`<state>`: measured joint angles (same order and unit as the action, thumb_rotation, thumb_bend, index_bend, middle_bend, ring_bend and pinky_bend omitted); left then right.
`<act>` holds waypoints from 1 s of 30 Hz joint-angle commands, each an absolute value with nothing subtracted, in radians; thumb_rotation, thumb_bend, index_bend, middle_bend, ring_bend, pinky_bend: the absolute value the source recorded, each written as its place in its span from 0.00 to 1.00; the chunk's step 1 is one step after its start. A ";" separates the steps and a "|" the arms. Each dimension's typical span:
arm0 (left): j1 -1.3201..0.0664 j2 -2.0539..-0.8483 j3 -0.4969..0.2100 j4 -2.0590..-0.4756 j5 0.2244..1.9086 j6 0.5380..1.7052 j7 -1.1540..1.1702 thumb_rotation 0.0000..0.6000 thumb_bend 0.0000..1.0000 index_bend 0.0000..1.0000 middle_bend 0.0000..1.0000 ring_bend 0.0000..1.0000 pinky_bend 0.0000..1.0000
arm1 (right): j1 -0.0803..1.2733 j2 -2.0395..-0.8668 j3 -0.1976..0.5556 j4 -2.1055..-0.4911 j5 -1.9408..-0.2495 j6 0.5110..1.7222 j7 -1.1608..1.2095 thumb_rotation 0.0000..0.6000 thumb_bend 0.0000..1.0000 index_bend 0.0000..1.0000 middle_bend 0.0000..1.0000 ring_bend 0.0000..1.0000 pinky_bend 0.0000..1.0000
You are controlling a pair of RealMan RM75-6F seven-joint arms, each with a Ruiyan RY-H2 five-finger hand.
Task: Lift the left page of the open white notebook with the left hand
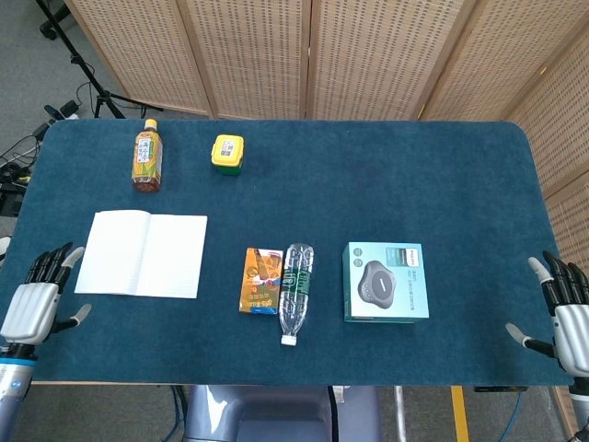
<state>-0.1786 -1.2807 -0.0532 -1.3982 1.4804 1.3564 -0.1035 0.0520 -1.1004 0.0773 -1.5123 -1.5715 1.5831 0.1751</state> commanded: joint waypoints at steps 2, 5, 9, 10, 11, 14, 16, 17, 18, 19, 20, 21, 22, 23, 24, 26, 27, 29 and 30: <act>-0.241 -1.439 -0.065 -1.157 1.481 1.290 -0.197 1.00 0.30 0.00 0.00 0.00 0.00 | 0.053 -1.098 0.078 -1.511 -1.569 1.581 0.184 1.00 0.00 0.00 0.00 0.00 0.00; -0.254 -1.482 -0.058 -1.076 1.483 1.262 -0.231 1.00 0.31 0.00 0.00 0.00 0.00 | 0.053 -1.097 0.079 -1.509 -1.566 1.579 0.191 1.00 0.00 0.00 0.00 0.00 0.00; -0.269 -1.528 -0.047 -0.995 1.482 1.227 -0.259 1.00 0.31 0.00 0.00 0.00 0.00 | 0.053 -1.095 0.078 -1.509 -1.568 1.581 0.194 1.00 0.00 0.00 0.00 0.00 0.00; -0.273 -1.541 -0.044 -0.973 1.483 1.219 -0.267 1.00 0.31 0.00 0.00 0.00 0.00 | 0.053 -1.095 0.077 -1.509 -1.569 1.581 0.193 1.00 0.00 0.00 0.00 0.00 0.00; -0.276 -1.549 -0.043 -0.959 1.484 1.215 -0.272 1.00 0.31 0.00 0.00 0.00 0.00 | 0.052 -1.095 0.077 -1.509 -1.570 1.581 0.193 1.00 0.00 0.00 0.00 0.00 0.00; -0.280 -1.574 -0.039 -0.913 1.490 1.218 -0.295 1.00 0.31 0.00 0.00 0.00 0.00 | 0.053 -1.096 0.077 -1.509 -1.569 1.582 0.193 1.00 0.00 0.00 0.00 0.00 0.00; -0.281 -1.585 -0.035 -0.893 1.496 1.222 -0.309 1.00 0.31 0.00 0.00 0.00 0.00 | 0.053 -1.095 0.077 -1.509 -1.569 1.580 0.194 1.00 0.00 0.00 0.00 0.00 0.00; -0.282 -1.588 -0.032 -0.887 1.498 1.221 -0.314 1.00 0.31 0.00 0.00 0.00 0.00 | 0.053 -1.095 0.077 -1.509 -1.568 1.580 0.195 1.00 0.00 0.00 0.00 0.00 0.00; -0.282 -1.591 -0.031 -0.881 1.498 1.220 -0.317 1.00 0.31 0.00 0.00 0.00 0.00 | 0.053 -1.095 0.077 -1.509 -1.568 1.580 0.195 1.00 0.00 0.00 0.00 0.00 0.00; -0.283 -1.594 -0.028 -0.874 1.499 1.218 -0.320 1.00 0.31 0.00 0.00 0.00 0.00 | 0.053 -1.095 0.077 -1.509 -1.568 1.581 0.196 1.00 0.00 0.00 0.00 0.00 0.00; -0.284 -1.596 -0.027 -0.869 1.499 1.216 -0.321 1.00 0.31 0.00 0.00 0.00 0.00 | 0.053 -1.095 0.077 -1.509 -1.568 1.581 0.196 1.00 0.00 0.00 0.00 0.00 0.00; -0.284 -1.598 -0.026 -0.864 1.498 1.213 -0.320 1.00 0.31 0.00 0.00 0.00 0.00 | 0.053 -1.095 0.077 -1.509 -1.568 1.581 0.196 1.00 0.00 0.00 0.00 0.00 0.00; -0.285 -1.600 -0.025 -0.860 1.497 1.210 -0.319 1.00 0.31 0.00 0.00 0.00 0.00 | 0.053 -1.095 0.078 -1.509 -1.568 1.581 0.196 1.00 0.00 0.00 0.00 0.00 0.00; -0.285 -1.603 -0.024 -0.856 1.495 1.205 -0.315 1.00 0.31 0.00 0.00 0.00 0.00 | 0.053 -1.095 0.077 -1.509 -1.568 1.581 0.196 1.00 0.00 0.00 0.00 0.00 0.00; -0.286 -1.604 -0.024 -0.853 1.493 1.202 -0.313 1.00 0.30 0.00 0.00 0.00 0.00 | 0.053 -1.095 0.077 -1.509 -1.568 1.581 0.196 1.00 0.00 0.00 0.00 0.00 0.00; -0.287 -1.608 -0.023 -0.847 1.488 1.193 -0.306 1.00 0.30 0.00 0.00 0.00 0.00 | 0.053 -1.095 0.077 -1.508 -1.569 1.581 0.196 1.00 0.00 0.00 0.00 0.00 0.00; -0.287 -1.610 -0.023 -0.845 1.486 1.190 -0.302 1.00 0.30 0.00 0.00 0.00 0.00 | 0.053 -1.095 0.077 -1.508 -1.569 1.581 0.196 1.00 0.00 0.00 0.00 0.00 0.00; -0.288 -1.613 -0.025 -0.841 1.481 1.184 -0.295 1.00 0.30 0.00 0.00 0.00 0.00 | 0.053 -1.095 0.077 -1.508 -1.569 1.580 0.197 1.00 0.00 0.00 0.00 0.00 0.00; -0.289 -1.615 -0.025 -0.839 1.478 1.182 -0.293 1.00 0.30 0.00 0.00 0.00 0.00 | 0.053 -1.095 0.077 -1.508 -1.569 1.580 0.197 1.00 0.00 0.00 0.00 0.00 0.00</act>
